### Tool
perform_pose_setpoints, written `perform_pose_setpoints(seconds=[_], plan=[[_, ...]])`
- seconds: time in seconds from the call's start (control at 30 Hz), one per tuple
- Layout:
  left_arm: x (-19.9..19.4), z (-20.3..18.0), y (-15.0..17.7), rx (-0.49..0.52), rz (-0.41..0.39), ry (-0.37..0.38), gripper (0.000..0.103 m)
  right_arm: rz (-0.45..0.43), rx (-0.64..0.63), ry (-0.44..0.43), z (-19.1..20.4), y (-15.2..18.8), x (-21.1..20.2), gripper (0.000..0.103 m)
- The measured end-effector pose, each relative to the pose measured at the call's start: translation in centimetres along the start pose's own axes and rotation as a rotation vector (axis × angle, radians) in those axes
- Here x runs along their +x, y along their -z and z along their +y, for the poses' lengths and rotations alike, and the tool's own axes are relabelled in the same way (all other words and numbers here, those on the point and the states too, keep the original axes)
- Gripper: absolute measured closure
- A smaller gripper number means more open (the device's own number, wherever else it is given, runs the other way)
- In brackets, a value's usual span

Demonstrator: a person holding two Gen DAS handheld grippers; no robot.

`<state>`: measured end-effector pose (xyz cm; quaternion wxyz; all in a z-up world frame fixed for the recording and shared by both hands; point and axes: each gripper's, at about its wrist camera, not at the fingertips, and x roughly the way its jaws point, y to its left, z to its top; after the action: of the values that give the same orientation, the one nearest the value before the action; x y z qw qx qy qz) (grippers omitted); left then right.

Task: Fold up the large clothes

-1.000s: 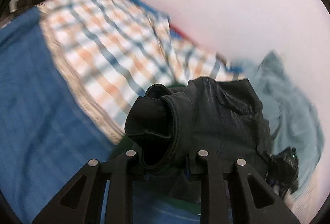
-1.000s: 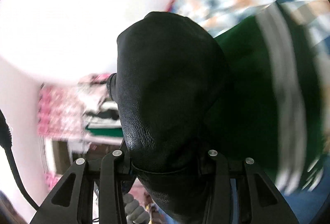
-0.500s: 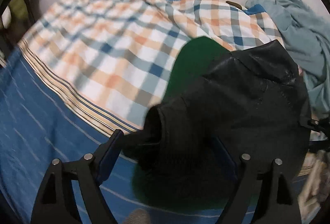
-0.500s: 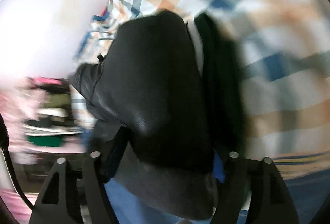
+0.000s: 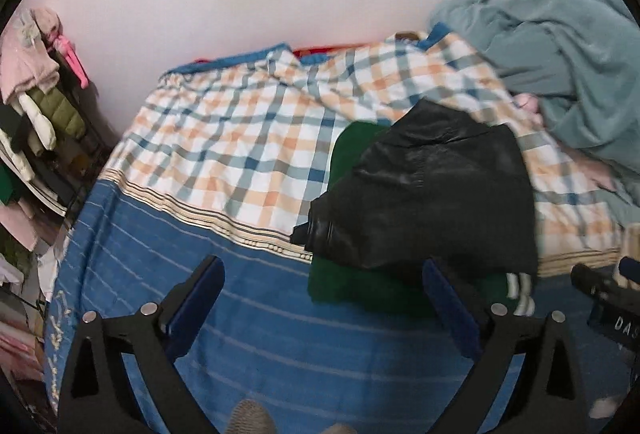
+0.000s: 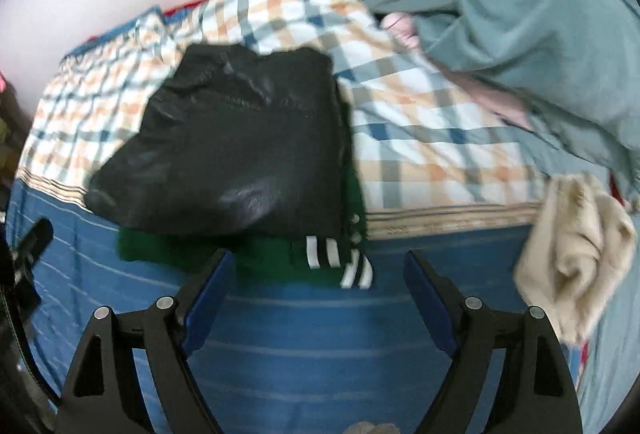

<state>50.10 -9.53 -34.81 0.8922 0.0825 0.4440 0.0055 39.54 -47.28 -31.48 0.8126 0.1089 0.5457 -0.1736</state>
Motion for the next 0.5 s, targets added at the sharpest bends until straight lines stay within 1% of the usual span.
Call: perform_pose_setpoints(seconds=[0.03, 0.1, 0.17, 0.2, 0.27, 0.37, 0.4, 0.43, 0.5], plan=[[-1.7, 0.1, 0.1, 0.003, -0.006, 0.007, 0.002, -0.014, 0.008, -0.009, 0.3, 0.4, -3.3, 0.016], [-5.7, 0.6, 0.3, 0.003, -0.021, 0.011, 0.002, -0.056, 0.017, 0.003, 0.3, 1.4, -8.8, 0.016], [-8.5, 1.0, 0.5, -0.002, -0.031, 0.024, 0.002, -0.090, 0.005, 0.023, 0.1, 2.3, -12.9, 0.016], [-10.7, 1.3, 0.6, -0.009, -0.036, 0.020, 0.002, -0.109, 0.003, 0.031, 0.0, 2.9, -15.4, 0.016], [-13.9, 1.8, 0.9, -0.015, -0.047, 0.042, 0.002, -0.136, -0.003, 0.034, -0.1, 3.9, -19.3, 0.016], [-18.6, 2.4, 1.6, -0.012, -0.062, 0.058, 0.002, -0.182, -0.011, 0.051, -0.1, 6.0, -26.2, 0.016], [-20.7, 2.6, 1.9, -0.010, -0.073, 0.065, 0.002, -0.189, -0.010, 0.054, 0.0, 6.5, -27.7, 0.016], [-21.8, 2.8, 2.1, -0.010, -0.078, 0.069, 0.002, -0.200, -0.004, 0.051, 0.1, 7.2, -29.7, 0.016], [-25.5, 3.2, 2.9, -0.006, -0.087, 0.085, 0.002, -0.225, -0.002, 0.057, 0.1, 8.9, -33.9, 0.016]])
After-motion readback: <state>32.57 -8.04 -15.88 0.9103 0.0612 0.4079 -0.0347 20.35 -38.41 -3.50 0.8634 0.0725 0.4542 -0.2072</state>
